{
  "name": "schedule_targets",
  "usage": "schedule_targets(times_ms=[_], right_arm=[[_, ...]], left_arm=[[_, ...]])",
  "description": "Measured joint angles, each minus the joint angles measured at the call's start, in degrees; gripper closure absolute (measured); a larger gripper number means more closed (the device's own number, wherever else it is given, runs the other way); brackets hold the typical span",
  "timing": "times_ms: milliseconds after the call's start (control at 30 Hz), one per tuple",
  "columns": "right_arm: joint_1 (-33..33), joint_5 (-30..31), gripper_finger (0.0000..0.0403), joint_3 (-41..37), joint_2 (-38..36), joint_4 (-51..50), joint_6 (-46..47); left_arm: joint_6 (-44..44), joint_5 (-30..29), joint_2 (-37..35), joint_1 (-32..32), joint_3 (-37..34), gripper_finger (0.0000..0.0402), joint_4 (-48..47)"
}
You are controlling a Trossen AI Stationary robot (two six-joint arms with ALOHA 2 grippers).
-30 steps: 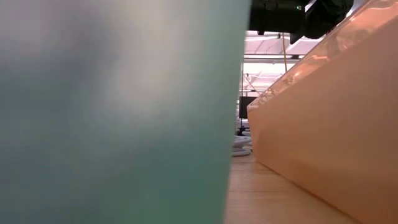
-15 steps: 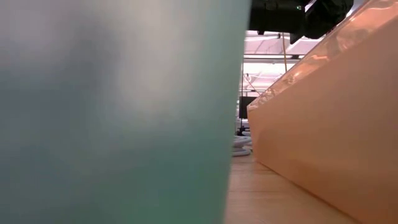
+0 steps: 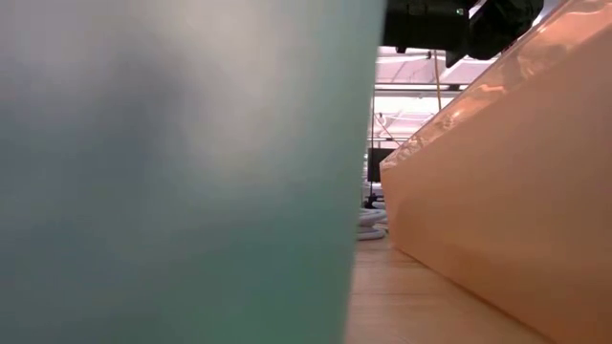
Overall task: Pick & Place USB Port
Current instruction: Put the pink charger cable into the green bin
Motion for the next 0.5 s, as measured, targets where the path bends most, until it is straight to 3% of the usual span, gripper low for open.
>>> schedule_targets(times_ms=[200,367,500], right_arm=[[0.1,0.0,0.0376,0.0,0.0,0.0,0.1],[0.1,0.0,0.0376,0.0,0.0,0.0,0.4],[0.1,0.1,0.0376,0.0,0.0,0.0,0.4]], left_arm=[[-9.5,0.8,-0.5,0.3,0.0,0.0377,-1.1],[-24.7,-11.0,-3.2,0.6,0.5,0.0383,-8.5],[-31.2,-13.0,-9.5,0.1,3.4,0.0384,-11.9]])
